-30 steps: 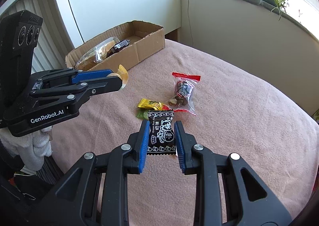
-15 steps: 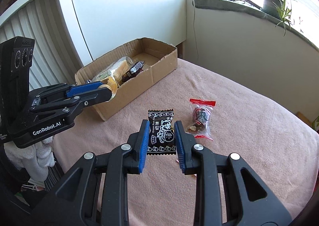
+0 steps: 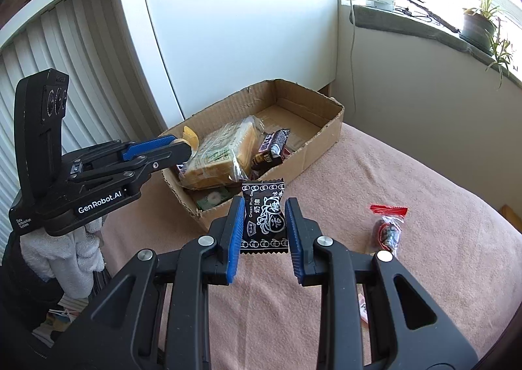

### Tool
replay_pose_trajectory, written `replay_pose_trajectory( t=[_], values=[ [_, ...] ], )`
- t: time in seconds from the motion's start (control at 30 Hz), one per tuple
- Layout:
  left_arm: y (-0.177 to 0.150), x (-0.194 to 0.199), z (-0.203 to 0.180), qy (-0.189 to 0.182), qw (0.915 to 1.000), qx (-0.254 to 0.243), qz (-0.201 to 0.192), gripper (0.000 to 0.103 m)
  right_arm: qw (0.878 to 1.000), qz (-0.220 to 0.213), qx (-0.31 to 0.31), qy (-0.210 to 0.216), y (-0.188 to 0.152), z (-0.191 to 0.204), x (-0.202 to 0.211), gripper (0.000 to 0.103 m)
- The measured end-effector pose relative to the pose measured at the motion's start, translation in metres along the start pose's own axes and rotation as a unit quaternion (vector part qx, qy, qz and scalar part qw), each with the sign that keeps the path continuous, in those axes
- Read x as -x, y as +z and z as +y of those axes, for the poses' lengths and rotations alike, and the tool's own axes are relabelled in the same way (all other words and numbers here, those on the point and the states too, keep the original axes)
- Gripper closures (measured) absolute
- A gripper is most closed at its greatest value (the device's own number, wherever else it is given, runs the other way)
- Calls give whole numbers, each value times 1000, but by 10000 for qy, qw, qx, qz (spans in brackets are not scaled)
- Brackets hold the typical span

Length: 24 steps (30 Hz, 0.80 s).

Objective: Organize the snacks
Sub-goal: 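Carry the round sweet and black candy pack over the cardboard box with both tools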

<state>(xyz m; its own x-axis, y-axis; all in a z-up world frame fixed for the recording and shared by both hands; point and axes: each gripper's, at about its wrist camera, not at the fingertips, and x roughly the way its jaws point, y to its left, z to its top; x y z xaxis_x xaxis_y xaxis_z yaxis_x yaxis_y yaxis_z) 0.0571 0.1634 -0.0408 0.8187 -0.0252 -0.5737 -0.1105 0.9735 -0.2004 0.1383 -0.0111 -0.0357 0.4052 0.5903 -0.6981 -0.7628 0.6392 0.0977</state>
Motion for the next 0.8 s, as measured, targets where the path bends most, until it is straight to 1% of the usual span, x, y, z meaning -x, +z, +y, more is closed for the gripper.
replay_pose_trajectory(
  t=[0.17, 0.4, 0.8],
  values=[
    [2, -1, 15, 126, 9999, 78, -23, 80, 9999, 19, 95, 118, 9, 15, -15, 76],
    [4, -7, 26, 204, 9997, 115, -17, 80, 9993, 74, 197, 299, 18, 32, -31, 76],
    [5, -11, 38, 284, 9994, 199, 24, 79, 9985, 270, 294, 374, 27, 47, -68, 76]
  ],
)
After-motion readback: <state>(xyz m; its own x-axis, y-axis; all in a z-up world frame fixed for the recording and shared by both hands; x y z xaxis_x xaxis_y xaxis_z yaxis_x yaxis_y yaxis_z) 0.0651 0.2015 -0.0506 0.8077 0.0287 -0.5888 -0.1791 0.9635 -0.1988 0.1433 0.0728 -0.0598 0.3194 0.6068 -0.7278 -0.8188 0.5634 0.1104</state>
